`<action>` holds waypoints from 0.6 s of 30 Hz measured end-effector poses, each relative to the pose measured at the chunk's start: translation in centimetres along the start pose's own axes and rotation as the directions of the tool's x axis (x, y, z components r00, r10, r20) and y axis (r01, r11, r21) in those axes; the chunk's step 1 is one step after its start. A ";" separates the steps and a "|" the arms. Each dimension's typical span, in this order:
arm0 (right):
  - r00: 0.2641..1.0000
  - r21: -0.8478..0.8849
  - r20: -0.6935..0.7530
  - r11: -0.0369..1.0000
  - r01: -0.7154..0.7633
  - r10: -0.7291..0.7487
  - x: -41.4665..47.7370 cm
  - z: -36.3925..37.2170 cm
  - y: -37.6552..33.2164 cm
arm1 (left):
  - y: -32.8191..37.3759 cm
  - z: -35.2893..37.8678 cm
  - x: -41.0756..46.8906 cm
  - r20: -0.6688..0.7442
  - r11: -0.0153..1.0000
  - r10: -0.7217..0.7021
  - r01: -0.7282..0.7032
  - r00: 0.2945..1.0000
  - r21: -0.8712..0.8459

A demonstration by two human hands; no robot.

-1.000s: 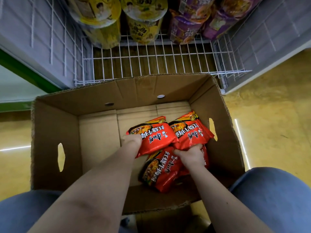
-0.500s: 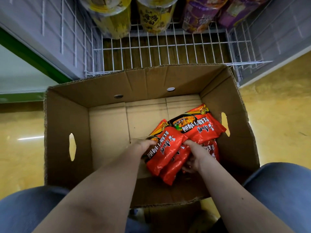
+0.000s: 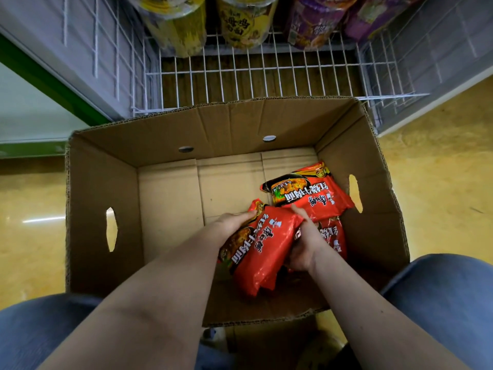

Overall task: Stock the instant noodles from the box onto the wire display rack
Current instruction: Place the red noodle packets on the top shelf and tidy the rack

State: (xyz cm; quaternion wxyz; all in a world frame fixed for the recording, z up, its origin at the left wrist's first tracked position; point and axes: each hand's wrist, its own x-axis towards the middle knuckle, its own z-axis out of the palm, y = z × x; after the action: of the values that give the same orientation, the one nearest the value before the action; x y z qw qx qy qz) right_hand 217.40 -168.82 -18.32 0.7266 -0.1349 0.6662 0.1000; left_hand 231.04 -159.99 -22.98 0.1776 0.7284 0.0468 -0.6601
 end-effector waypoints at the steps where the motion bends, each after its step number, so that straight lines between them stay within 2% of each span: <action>1: 1.000 -0.005 -0.003 1.000 -0.009 0.009 0.1 0.1 0.1 | -0.1 -0.1 -0.3 0.030 1.000 -0.015 0.015 0.999 0.001; 5: 0.998 -0.006 0.002 0.998 -0.061 0.061 0.1 0.5 0.3 | -0.2 -0.3 -1.0 0.158 1.000 -0.021 0.023 0.987 -0.010; 10: 0.995 0.068 0.096 0.998 0.008 -0.014 -2.6 1.0 0.4 | -0.5 -0.1 -2.1 0.130 0.991 0.055 -0.038 0.990 -0.128; 14: 0.988 0.093 0.143 0.995 0.045 -0.058 -9.0 1.2 0.7 | -0.4 -0.8 -7.9 0.101 0.971 0.064 -0.038 0.993 -0.235; 18: 0.982 0.088 0.185 0.996 0.028 -0.044 -18.3 1.8 0.9 | 1.2 -1.8 -18.6 0.084 0.960 0.087 -0.061 0.993 -0.274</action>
State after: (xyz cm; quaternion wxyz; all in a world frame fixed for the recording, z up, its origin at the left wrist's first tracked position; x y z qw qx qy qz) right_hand 217.14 -166.69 -0.05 0.7926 -0.1061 0.5963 0.0706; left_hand 230.85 -157.45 -4.39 0.3019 0.6664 0.1008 -0.6742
